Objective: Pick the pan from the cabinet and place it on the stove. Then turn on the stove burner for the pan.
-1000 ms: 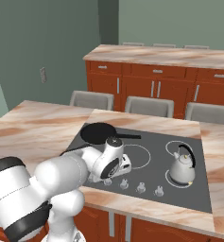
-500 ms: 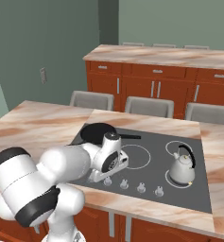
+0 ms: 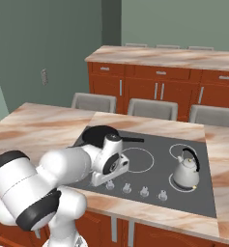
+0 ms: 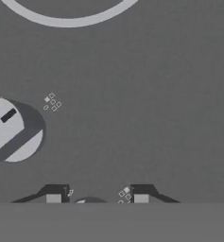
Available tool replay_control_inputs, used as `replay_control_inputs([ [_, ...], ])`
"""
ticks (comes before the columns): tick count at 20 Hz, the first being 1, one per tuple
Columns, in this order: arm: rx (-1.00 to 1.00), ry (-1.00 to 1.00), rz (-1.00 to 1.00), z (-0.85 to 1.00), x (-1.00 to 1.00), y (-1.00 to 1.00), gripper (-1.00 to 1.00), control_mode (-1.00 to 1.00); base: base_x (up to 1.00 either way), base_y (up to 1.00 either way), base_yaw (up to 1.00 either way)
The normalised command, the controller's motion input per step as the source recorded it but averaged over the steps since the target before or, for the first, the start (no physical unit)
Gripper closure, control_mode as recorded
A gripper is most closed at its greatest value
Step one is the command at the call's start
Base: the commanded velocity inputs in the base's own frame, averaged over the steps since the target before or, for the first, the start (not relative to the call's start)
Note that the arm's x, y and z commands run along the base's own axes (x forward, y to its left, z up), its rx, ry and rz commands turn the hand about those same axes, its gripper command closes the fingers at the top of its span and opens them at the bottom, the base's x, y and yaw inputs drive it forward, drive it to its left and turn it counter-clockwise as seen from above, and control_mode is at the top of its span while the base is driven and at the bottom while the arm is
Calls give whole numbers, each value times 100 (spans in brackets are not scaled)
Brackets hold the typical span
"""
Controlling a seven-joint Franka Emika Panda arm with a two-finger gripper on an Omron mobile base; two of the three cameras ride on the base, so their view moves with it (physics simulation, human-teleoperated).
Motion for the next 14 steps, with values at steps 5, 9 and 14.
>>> replay_control_inputs([
  [5,0,0,0,-3,-47,-24,100,-100,0,0,0],
  [9,0,0,0,-9,-45,-31,100,-100,0,0,0],
  [14,-9,5,3,-55,-55,-20,100,-100,0,0,0],
])
